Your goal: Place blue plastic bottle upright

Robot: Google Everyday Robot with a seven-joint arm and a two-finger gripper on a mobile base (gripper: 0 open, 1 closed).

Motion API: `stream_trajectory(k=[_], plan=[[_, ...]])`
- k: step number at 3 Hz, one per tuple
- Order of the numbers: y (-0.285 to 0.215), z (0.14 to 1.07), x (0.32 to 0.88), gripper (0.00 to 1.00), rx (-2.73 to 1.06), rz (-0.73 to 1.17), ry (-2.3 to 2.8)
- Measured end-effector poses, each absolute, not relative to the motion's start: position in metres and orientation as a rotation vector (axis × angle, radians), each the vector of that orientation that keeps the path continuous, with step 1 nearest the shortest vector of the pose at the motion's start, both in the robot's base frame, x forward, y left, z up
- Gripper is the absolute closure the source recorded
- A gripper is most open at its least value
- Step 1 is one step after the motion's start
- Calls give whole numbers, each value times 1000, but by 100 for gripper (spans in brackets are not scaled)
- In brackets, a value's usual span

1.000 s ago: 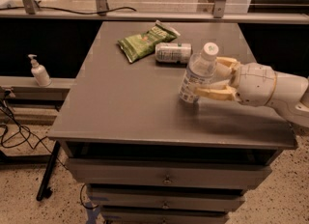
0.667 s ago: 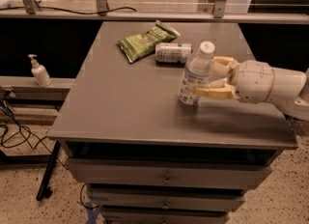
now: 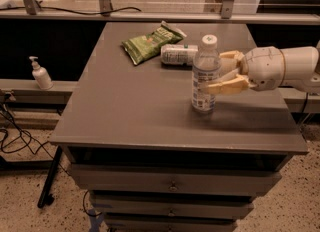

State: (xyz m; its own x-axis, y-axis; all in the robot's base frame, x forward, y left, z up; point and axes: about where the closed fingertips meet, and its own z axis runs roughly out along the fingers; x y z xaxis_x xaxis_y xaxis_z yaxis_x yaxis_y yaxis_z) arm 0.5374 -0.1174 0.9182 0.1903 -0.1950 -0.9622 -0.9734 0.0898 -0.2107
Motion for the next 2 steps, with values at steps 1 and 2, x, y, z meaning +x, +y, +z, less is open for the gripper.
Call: stream_trajectory(k=[1,2], plan=[[-123,915,540,100,-1385,945,1298],[-124,906,539,100,-1365,1037,1323]])
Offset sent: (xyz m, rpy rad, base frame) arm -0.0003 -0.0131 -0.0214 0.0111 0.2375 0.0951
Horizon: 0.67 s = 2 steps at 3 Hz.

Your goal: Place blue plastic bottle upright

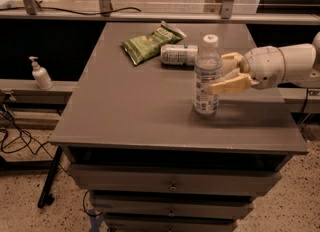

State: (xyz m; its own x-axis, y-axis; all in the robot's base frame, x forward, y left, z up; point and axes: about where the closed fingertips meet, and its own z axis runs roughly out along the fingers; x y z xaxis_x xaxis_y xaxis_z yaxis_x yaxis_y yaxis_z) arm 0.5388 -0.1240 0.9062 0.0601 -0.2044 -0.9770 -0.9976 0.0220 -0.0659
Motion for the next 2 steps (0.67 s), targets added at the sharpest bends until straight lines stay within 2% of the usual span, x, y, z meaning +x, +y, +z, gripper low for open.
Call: stream_trajectory(k=[1,2], plan=[[-126,902,539,100,-1310,1109,1323],[-126,904,539,82,-1310,1109,1323]])
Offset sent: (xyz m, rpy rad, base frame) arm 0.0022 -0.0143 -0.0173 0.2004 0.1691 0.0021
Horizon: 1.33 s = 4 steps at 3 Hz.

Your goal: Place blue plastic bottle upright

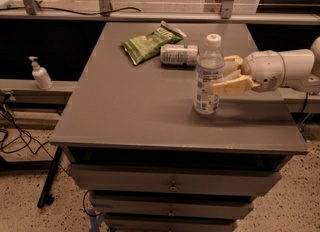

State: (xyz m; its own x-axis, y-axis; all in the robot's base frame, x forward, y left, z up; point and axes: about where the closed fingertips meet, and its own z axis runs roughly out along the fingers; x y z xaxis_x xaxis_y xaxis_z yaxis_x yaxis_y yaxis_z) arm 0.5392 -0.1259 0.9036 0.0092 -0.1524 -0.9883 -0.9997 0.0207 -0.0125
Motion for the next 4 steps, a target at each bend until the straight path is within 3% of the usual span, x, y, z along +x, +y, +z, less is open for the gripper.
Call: stream_trajectory(k=[3,4], plan=[[-128,902,539,12,-1279,1142,1313],[-131,895,541,0,-1243,1186,1295]])
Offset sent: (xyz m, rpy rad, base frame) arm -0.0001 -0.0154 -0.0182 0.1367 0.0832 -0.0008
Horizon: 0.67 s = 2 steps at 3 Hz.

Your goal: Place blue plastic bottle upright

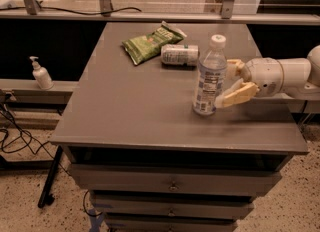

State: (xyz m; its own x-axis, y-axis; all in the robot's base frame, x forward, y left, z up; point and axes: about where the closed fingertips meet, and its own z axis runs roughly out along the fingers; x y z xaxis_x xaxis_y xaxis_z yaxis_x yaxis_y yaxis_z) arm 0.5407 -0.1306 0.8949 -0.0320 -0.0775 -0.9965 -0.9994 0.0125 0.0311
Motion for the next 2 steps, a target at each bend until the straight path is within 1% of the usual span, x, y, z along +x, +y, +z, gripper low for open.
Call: stream_trajectory(k=[1,2], plan=[[-134,892,542,0,-1219,1205,1284],[-152,900,546,0,-1145,1161,1261]])
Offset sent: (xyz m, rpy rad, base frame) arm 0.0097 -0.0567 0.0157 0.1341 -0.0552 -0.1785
